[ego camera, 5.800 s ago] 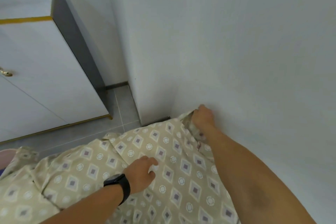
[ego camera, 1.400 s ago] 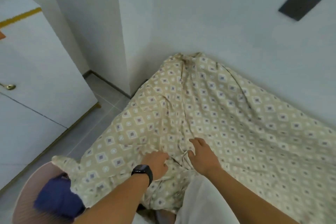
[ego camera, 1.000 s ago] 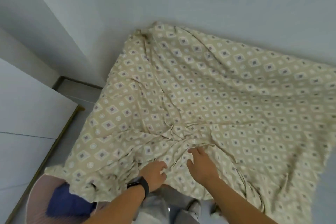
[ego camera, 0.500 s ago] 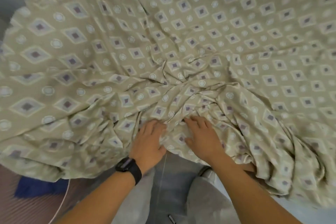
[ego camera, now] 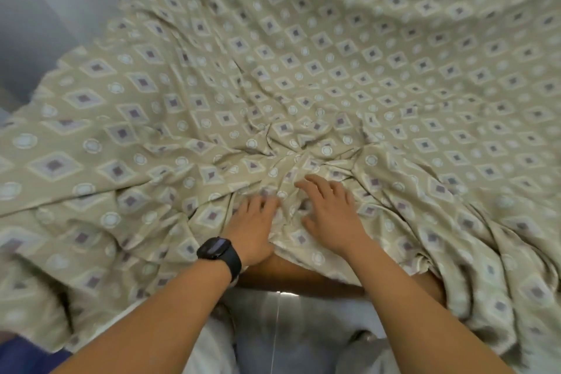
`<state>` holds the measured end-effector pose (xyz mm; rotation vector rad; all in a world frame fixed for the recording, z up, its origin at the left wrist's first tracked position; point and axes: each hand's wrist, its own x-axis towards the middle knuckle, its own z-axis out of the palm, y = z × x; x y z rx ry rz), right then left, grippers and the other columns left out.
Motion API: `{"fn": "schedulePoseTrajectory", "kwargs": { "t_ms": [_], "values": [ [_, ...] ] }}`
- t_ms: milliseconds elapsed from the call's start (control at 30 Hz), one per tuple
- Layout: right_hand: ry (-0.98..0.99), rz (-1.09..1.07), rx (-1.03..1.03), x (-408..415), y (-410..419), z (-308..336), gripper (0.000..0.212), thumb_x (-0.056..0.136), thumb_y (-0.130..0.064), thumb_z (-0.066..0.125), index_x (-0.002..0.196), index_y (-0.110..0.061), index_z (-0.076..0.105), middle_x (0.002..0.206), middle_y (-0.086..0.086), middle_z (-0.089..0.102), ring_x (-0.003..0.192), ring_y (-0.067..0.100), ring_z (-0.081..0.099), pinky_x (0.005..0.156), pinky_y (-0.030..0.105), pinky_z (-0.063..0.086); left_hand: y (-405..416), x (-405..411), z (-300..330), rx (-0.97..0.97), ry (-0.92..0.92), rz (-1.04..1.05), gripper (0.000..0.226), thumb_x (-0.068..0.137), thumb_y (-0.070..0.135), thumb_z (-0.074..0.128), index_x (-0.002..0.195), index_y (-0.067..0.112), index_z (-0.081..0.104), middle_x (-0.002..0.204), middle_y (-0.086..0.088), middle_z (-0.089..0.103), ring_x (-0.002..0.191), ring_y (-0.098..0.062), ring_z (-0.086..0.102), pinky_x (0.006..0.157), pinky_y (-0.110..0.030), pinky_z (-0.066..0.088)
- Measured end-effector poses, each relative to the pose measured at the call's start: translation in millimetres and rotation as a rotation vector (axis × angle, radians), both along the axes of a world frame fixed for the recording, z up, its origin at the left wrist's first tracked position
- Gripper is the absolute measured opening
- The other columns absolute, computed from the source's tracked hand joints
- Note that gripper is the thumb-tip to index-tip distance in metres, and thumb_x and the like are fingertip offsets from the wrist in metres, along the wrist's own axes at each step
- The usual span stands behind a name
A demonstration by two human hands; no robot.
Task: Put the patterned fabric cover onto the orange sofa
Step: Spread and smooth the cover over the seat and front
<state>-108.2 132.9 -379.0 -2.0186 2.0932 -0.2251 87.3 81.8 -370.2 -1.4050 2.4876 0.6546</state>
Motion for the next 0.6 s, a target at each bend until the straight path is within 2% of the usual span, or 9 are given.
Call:
{"fn": "schedulePoseTrajectory", "kwargs": {
  "t_ms": [67, 133, 200, 267, 300, 367, 433, 533, 600],
  "values": [
    [0.017, 0.025, 0.158, 9.0, 7.0, 3.6, 0.066, 0.091, -0.035, 0.050, 0.151, -0.046, 0.024, 0.155, -0.014, 0.032, 0.135, 0.025, 0.028, 0.110, 0.048, 0.022, 0.1, 6.9, 3.0, 0.021, 0.065, 0.098, 0.061, 0.086, 0.021, 0.058, 0.139, 0.035, 0.029, 0.132, -0.004, 0.052, 0.115, -0.031, 0.055, 0.092, -0.044, 0.051],
    [0.013, 0.044, 0.266, 22.1, 12.1, 15.7, 0.068, 0.091, -0.040, 0.048, 0.152, -0.047, 0.020, 0.156, -0.010, 0.032, 0.138, 0.028, 0.026, 0.110, 0.051, 0.019, 4.8, 19.4, 10.5, 0.099, 0.092, 0.081, 0.044, 0.090, 0.017, 0.051, 0.130, 0.035, 0.044, 0.125, -0.003, 0.062, 0.107, -0.028, 0.061, 0.089, -0.042, 0.052],
    [0.028, 0.045, 0.249, 34.5, 14.8, 29.7, 0.068, 0.088, -0.043, 0.053, 0.150, -0.046, 0.026, 0.155, -0.008, 0.029, 0.138, 0.029, 0.025, 0.111, 0.051, 0.017, 9.9, 30.9, 22.8, 0.178, 0.134, 0.032, 0.034, 0.091, 0.014, 0.050, 0.119, 0.031, 0.059, 0.122, -0.002, 0.066, 0.108, -0.026, 0.061, 0.093, -0.038, 0.050],
    [0.103, 0.080, 0.203, 44.8, 22.0, 42.3, 0.056, 0.086, -0.045, 0.054, 0.141, -0.043, 0.041, 0.154, -0.008, 0.029, 0.140, 0.028, 0.023, 0.112, 0.052, 0.012, 17.8, 45.5, 35.3, 0.205, 0.187, -0.015, 0.028, 0.092, 0.010, 0.049, 0.103, 0.029, 0.066, 0.113, -0.001, 0.069, 0.105, -0.024, 0.062, 0.088, -0.032, 0.047],
    [0.135, 0.098, 0.223, 47.7, 25.9, 46.4, 0.050, 0.087, -0.047, 0.052, 0.136, -0.040, 0.047, 0.152, -0.007, 0.033, 0.141, 0.028, 0.024, 0.112, 0.053, 0.010, 18.2, 49.9, 38.2, 0.229, 0.208, -0.027, 0.030, 0.092, 0.008, 0.049, 0.103, 0.029, 0.068, 0.111, 0.000, 0.069, 0.105, -0.023, 0.062, 0.087, -0.030, 0.046],
    [0.138, 0.111, 0.322, 55.0, 41.3, 46.4, 0.041, 0.091, -0.051, 0.047, 0.127, -0.033, 0.053, 0.142, -0.002, 0.050, 0.136, 0.028, 0.036, 0.112, 0.053, 0.015, 27.4, 61.8, 41.5, 0.301, 0.184, -0.017, 0.033, 0.090, 0.007, 0.049, 0.111, 0.021, 0.071, 0.110, -0.002, 0.069, 0.108, -0.022, 0.061, 0.089, -0.028, 0.045],
    [0.049, 0.104, 0.452, 61.1, 53.7, 46.5, 0.036, 0.097, -0.048, 0.045, 0.125, -0.026, 0.054, 0.133, 0.004, 0.060, 0.125, 0.029, 0.051, 0.108, 0.046, 0.030, 32.3, 75.8, 44.6, 0.369, 0.123, -0.055, 0.023, 0.088, 0.010, 0.053, 0.104, 0.012, 0.069, 0.103, -0.009, 0.067, 0.103, -0.029, 0.062, 0.082, -0.031, 0.043],
    [-0.147, 0.123, 0.620, 77.4, 66.1, 50.7, 0.046, 0.103, -0.044, 0.041, 0.140, -0.019, 0.049, 0.145, 0.009, 0.054, 0.129, 0.029, 0.052, 0.106, 0.038, 0.039, 35.7, 96.0, 54.5, 0.434, 0.065, -0.055, 0.024, 0.088, 0.025, 0.066, 0.112, 0.022, 0.064, 0.112, 0.000, 0.060, 0.105, -0.021, 0.057, 0.088, -0.033, 0.043],
    [-0.180, 0.182, 0.822, 85.6, 71.9, 57.3, 0.042, 0.102, -0.042, 0.041, 0.137, -0.022, 0.053, 0.141, 0.007, 0.055, 0.123, 0.028, 0.055, 0.101, 0.038, 0.042, 33.8, 102.4, 57.0, 0.426, 0.150, 0.003, 0.038, 0.086, 0.031, 0.072, 0.123, 0.028, 0.063, 0.119, 0.007, 0.056, 0.105, -0.013, 0.054, 0.092, -0.027, 0.044]
  ]
}}
